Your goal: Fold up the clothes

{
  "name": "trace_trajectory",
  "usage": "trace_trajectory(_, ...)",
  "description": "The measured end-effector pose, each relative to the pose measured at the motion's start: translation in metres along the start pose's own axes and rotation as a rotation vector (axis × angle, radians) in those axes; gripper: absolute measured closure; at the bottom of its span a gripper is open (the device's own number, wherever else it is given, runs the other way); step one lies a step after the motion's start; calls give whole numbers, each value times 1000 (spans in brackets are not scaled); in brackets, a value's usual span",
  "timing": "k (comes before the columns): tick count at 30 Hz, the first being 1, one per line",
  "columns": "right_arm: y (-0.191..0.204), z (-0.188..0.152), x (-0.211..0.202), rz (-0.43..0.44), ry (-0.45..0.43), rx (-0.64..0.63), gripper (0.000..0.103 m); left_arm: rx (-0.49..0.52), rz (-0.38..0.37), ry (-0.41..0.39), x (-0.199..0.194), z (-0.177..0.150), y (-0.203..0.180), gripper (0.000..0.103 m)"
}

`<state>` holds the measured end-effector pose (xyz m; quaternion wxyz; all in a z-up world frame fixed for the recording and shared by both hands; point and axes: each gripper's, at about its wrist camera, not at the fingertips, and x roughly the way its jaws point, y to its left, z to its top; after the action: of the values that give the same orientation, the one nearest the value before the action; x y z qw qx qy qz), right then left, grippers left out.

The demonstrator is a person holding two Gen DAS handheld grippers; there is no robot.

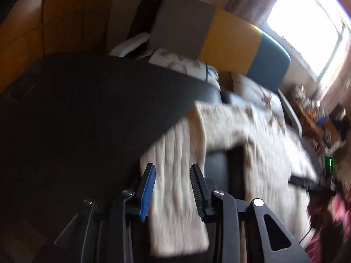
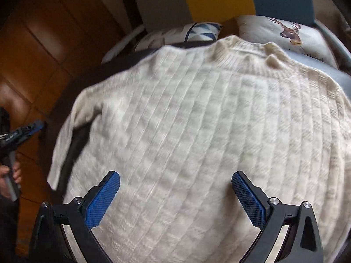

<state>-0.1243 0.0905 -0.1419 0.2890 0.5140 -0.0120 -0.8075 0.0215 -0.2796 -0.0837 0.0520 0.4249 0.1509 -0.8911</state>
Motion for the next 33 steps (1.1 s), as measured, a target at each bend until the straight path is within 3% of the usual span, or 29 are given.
trace_trajectory(5, 14, -12, 5, -36, 3, 2, 0, 311, 54, 42, 11, -55, -56, 64)
trace_trajectory(7, 13, -14, 5, -36, 2, 15, 0, 405, 134, 69, 29, -69, -70, 63)
trace_trajectory(10, 14, -19, 2, -43, 1, 25, 0, 414, 206, 94, 44, -78, -69, 62)
trace_trajectory(13, 16, -23, 1, -52, 0, 19, 0, 405, 260, 97, 54, -80, -65, 55)
trace_trajectory(16, 19, -26, 2, -68, -7, 1, 0, 295, 210, 109, 53, -75, -49, 58)
trace_trajectory(18, 23, -27, 4, -91, -7, -20, 0, 197, 172, 121, 53, -67, -35, 86)
trace_trajectory(19, 25, -28, 5, -105, -5, -33, 0, 137, 136, 129, 52, -62, -24, 91)
trace_trajectory(23, 33, -27, 7, -146, 10, -85, 0, -221, -147, 86, 34, -33, 39, 92)
trace_trajectory(27, 37, -14, 0, -131, -9, -81, 0, -452, -335, -32, 8, -1, 97, 92)
trace_trajectory(31, 47, 15, 0, -111, -45, -81, 0, -515, -342, -107, -6, 34, 140, 92)
trace_trajectory(33, 54, 32, 5, -109, -58, -95, 0, -519, -302, -99, 3, 49, 153, 92)
